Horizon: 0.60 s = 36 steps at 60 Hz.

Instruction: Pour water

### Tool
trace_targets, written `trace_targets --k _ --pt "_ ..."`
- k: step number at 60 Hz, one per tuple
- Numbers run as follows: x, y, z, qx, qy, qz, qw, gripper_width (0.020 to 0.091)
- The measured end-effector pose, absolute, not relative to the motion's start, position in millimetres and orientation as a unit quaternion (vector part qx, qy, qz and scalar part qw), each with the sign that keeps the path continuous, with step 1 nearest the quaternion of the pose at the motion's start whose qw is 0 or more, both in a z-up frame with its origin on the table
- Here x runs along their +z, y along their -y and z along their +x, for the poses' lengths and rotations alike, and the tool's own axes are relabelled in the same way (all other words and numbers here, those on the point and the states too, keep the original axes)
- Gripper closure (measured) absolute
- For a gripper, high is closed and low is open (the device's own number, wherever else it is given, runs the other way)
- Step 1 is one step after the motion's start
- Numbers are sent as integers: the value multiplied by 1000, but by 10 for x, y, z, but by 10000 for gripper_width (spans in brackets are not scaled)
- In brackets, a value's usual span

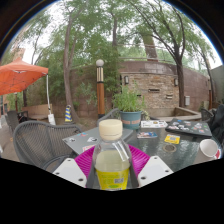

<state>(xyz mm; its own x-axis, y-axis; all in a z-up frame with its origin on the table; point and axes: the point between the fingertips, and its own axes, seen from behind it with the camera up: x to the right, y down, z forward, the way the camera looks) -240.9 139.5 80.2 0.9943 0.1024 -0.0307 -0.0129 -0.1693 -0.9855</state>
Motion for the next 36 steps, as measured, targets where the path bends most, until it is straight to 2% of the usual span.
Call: trace_targets --k 10,12,19,23,29,35,36 --pt "680 -1478 -2496 88 35 -787 610 633" --pt "735 -1485 -2515 102 30 -791 602 651" --pt "1427 -1458 -2444 177 -22 -765 618 649" --pt "1985 -1455 -2274 248 -98 -736 622 650" --pt "2382 -1381 -1737 387 -249 -667 586 652" --pt "2254 -1257 -1246 515 -395 -577 496 654" --pt "2116 -1332 -1134 531 -408 -565 482 652"
